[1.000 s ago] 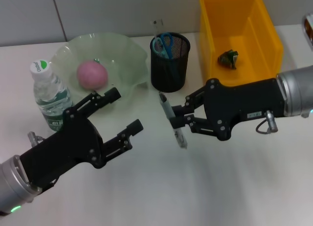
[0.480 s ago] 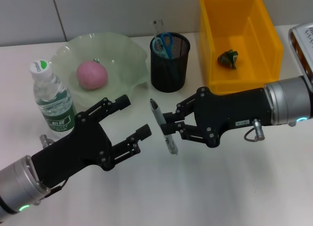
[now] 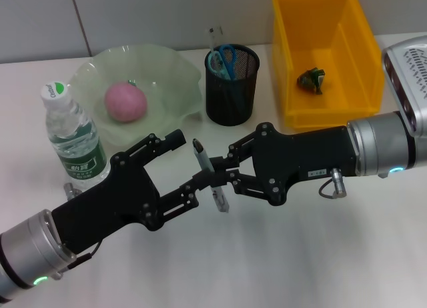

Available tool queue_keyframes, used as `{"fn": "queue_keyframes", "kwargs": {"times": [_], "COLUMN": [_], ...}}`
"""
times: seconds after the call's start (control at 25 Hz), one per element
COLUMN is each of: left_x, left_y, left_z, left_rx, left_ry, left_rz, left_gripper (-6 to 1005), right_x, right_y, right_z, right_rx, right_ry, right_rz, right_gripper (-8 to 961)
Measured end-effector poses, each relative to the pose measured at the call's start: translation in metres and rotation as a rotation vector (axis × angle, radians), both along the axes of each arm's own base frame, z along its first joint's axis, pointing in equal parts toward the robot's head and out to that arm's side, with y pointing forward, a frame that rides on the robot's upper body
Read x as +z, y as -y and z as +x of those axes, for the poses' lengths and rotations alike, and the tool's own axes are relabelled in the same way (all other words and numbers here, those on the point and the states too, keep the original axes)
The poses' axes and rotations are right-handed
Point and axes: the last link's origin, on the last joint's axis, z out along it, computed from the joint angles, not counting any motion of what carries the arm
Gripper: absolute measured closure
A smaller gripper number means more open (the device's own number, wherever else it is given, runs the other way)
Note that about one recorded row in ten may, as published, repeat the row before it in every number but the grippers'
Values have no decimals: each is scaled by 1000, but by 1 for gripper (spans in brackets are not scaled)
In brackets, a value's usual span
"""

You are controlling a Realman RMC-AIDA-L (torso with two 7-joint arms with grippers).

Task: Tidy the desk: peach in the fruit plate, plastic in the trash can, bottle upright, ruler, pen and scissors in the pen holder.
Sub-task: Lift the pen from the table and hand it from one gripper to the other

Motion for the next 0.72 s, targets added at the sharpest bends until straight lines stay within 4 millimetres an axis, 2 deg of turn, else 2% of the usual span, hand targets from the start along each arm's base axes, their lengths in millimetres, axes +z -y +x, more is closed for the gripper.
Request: {"fn": "queue_keyframes", "kwargs": {"times": [0.4,0.64,0.72], "left_x": [-2,-3,-3], "left_y": [0,-1,-1], "left_z": [0,2,2], "left_rx": [15,5,3], "left_ry": [3,1,1], "left_rz": [-9,-14,-14], "left_gripper": [309,434,432], "right_x": [-2,-2,-2], "right_y": [-2,-2,-2], "right_z": [0,-1,-1], "right_rx": [-2,6,7], "right_ry": [0,0,0], "right_rz": [11,15,15], "right_gripper": [838,838,838]}}
